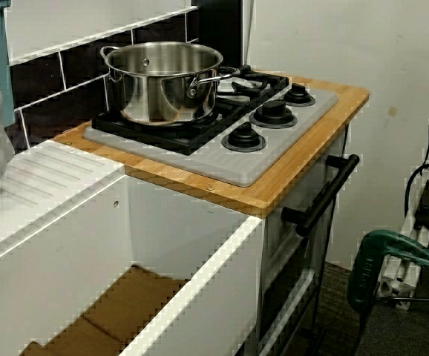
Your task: Lift pot from stove
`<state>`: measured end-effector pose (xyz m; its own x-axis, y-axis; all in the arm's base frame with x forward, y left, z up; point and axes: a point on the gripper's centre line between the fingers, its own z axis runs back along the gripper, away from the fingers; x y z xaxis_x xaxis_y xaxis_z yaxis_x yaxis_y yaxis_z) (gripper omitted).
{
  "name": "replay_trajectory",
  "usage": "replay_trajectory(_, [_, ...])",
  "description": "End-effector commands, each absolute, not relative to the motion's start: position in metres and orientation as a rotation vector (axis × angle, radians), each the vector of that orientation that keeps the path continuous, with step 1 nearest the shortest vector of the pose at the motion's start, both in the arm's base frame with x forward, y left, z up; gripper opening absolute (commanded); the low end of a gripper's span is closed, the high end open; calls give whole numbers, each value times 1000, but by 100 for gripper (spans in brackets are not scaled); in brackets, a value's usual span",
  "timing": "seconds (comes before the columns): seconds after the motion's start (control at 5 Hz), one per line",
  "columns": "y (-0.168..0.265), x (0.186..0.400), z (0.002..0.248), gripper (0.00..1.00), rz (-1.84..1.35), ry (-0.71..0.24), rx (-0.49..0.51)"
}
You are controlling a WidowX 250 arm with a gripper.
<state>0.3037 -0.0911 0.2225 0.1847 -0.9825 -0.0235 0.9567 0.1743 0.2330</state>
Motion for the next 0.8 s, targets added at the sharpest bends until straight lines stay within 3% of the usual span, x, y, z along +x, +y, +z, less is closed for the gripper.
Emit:
replay_trajectory(0.0, [-82, 291, 256, 0, -1358, -240, 263])
replay_trajectory(0.6, [-77, 290, 276, 0, -1344, -271, 283])
